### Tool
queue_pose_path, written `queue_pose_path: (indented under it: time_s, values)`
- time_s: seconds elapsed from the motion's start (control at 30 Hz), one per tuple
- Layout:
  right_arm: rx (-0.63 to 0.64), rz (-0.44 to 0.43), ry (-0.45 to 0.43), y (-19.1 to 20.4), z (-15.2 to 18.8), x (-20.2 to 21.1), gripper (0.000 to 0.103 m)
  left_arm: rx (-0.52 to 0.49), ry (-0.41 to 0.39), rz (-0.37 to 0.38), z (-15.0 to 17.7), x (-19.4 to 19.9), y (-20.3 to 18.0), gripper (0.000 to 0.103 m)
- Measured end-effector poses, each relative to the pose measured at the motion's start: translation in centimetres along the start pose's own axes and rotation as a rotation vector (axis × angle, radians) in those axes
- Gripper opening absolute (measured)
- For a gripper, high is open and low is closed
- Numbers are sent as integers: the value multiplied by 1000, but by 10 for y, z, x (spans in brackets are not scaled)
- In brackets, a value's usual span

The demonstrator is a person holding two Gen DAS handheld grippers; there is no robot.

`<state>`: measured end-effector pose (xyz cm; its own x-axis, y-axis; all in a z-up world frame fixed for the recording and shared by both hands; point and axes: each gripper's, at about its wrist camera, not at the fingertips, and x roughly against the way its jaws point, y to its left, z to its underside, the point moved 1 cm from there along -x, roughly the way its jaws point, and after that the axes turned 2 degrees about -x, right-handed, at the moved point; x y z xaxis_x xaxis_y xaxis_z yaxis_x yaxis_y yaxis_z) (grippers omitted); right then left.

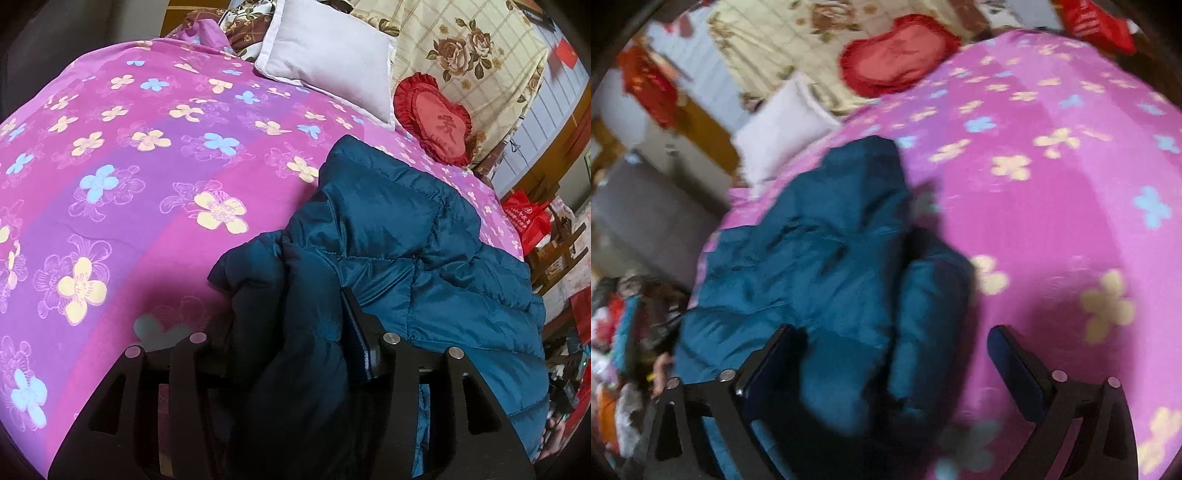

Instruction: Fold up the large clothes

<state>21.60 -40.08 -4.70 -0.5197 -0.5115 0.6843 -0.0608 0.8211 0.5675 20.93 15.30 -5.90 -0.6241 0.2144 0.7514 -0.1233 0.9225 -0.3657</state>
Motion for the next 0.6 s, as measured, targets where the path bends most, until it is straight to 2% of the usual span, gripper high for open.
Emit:
queue_pose_path:
  time_s: [0.07, 0.17, 0.3, 0.43, 0.53, 0.57, 0.6]
  values:
    - [34, -44, 6, 3, 3, -4, 100, 6, 10, 7, 0, -2, 2, 57]
    - [111, -28, -18, 9, 10, -7, 99, 0, 17, 15, -1, -3, 2, 59]
    - [105, -13, -24, 9, 10, -8, 103, -14, 29, 27, -1, -4, 1, 61]
    - [99, -30, -23, 6, 14, -1, 103, 10, 42, 90, -4, -3, 8, 62]
    - [110, -10, -26, 7, 14, 0, 103, 12, 34, 104, -3, 0, 7, 62]
    - [122, 5, -26, 10, 14, -1, 97, 9, 32, 102, -3, 0, 5, 62]
    - [139, 7, -25, 13, 14, -2, 79, 2, 31, 96, -2, 0, 4, 62]
